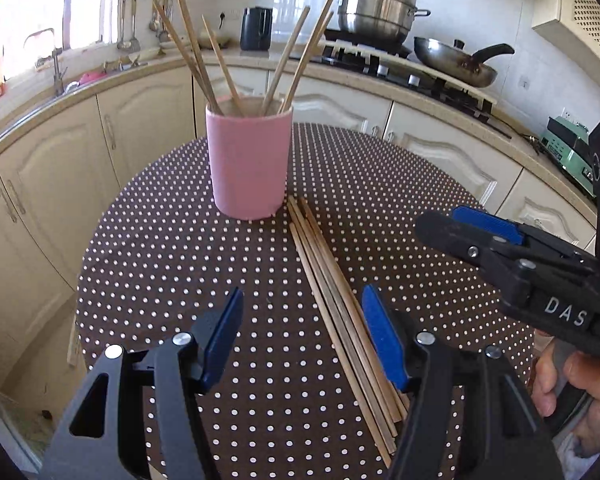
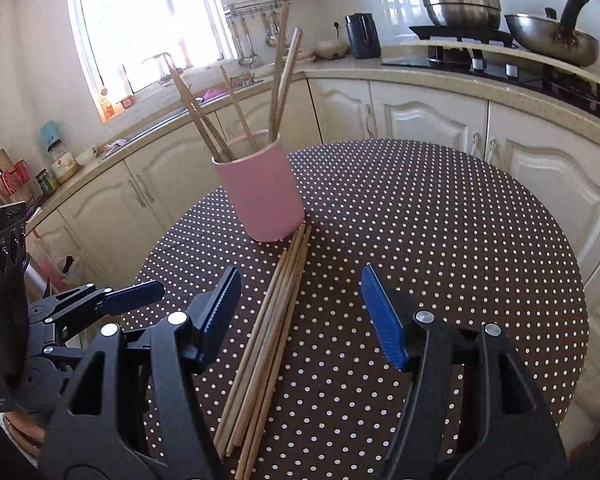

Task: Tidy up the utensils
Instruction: 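Move both tools back over the chopstick pile beside the cup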

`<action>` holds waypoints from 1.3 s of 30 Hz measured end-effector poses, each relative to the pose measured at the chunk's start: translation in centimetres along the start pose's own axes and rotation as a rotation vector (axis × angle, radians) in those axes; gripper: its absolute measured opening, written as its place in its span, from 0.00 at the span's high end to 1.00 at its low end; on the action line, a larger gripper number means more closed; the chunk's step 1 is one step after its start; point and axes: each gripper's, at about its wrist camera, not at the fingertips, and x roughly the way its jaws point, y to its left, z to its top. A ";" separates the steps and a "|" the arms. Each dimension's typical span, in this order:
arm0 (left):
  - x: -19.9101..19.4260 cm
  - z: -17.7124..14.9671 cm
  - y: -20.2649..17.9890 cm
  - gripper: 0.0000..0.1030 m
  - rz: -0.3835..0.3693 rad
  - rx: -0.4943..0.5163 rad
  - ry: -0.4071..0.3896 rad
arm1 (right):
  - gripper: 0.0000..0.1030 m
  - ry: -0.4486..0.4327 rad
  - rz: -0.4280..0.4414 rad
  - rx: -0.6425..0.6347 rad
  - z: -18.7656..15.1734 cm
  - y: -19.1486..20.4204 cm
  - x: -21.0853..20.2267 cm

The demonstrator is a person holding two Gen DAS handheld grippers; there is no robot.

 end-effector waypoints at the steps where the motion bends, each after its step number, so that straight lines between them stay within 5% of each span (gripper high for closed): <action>1: 0.4 0.0 0.1 0.41 -0.004 -0.004 0.015 | 0.39 0.010 -0.001 0.005 -0.1 -0.2 0.2; 15: 5.0 0.3 0.1 0.41 -0.070 -0.060 0.202 | 0.39 0.130 -0.019 0.062 -0.6 -2.0 2.4; 25: 7.3 0.6 0.6 0.41 0.016 -0.091 0.293 | 0.39 0.163 -0.013 0.082 -0.9 -3.2 3.0; 39: 9.5 1.9 -1.7 0.40 0.120 -0.053 0.320 | 0.39 0.168 -0.013 0.094 -0.7 -3.8 3.4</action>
